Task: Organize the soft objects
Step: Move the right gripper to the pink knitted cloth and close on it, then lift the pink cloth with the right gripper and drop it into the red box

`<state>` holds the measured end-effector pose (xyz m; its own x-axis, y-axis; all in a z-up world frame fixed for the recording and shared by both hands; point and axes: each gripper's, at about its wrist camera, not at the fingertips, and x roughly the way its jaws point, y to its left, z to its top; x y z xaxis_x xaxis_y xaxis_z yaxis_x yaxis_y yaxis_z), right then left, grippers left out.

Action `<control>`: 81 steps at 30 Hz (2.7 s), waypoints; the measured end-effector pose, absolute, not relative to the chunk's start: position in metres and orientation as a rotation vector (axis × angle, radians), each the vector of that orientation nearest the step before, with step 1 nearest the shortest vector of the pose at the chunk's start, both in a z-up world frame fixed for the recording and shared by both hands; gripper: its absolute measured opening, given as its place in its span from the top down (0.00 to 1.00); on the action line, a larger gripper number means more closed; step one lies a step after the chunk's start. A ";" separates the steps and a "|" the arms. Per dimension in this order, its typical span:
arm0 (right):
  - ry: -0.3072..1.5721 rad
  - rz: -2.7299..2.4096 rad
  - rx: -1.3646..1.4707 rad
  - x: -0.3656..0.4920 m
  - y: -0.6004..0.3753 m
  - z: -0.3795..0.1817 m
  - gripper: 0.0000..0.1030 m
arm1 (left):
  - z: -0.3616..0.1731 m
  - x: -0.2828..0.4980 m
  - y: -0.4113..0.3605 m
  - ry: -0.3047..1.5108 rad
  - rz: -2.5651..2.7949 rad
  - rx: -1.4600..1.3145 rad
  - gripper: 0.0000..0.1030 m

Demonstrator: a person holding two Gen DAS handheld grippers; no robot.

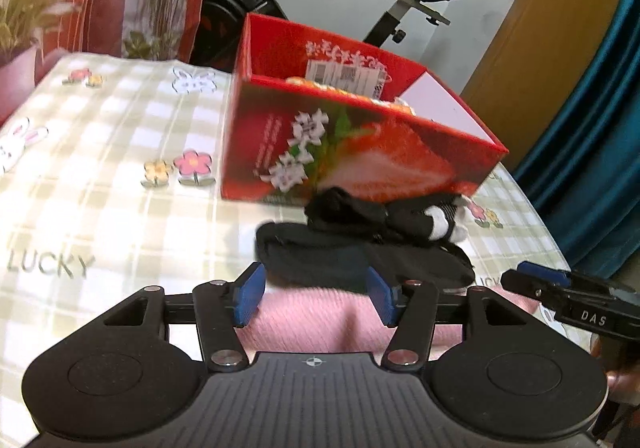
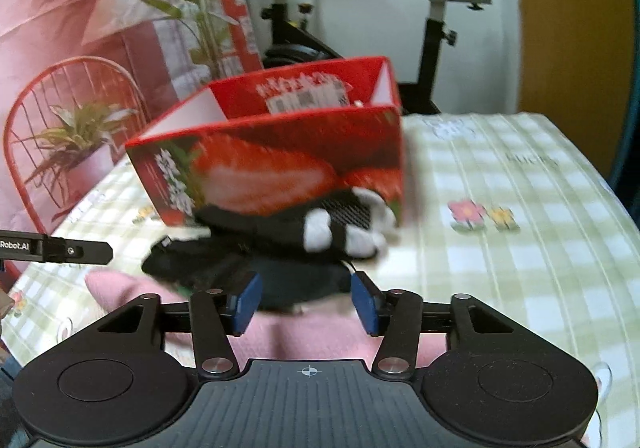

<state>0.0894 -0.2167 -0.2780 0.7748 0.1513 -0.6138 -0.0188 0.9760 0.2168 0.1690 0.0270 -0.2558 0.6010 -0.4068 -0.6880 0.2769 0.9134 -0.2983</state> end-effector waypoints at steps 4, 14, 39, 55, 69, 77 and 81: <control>0.715 0.068 0.217 0.080 -0.221 -0.288 0.46 | -0.267 0.159 0.021 0.850 -0.415 -0.167 0.43; 0.784 0.050 0.231 0.083 -0.217 -0.306 0.35 | -0.287 0.157 0.019 0.896 -0.416 -0.185 0.43; 0.787 0.201 0.235 0.098 -0.196 -0.321 0.84 | -0.299 0.149 0.022 0.901 -0.409 -0.231 0.43; 0.776 0.207 0.274 0.093 -0.199 -0.329 0.84 | -0.300 0.148 0.018 0.895 -0.409 -0.228 0.44; 0.762 0.205 0.278 0.092 -0.198 -0.325 0.85 | -0.296 0.144 0.018 0.868 -0.431 -0.220 0.85; 0.711 0.231 0.256 0.090 -0.194 -0.309 0.87 | -0.278 0.141 0.023 0.797 -0.425 -0.215 0.87; 0.672 0.235 0.252 0.089 -0.193 -0.298 0.87 | -0.266 0.138 0.023 0.748 -0.431 -0.197 0.87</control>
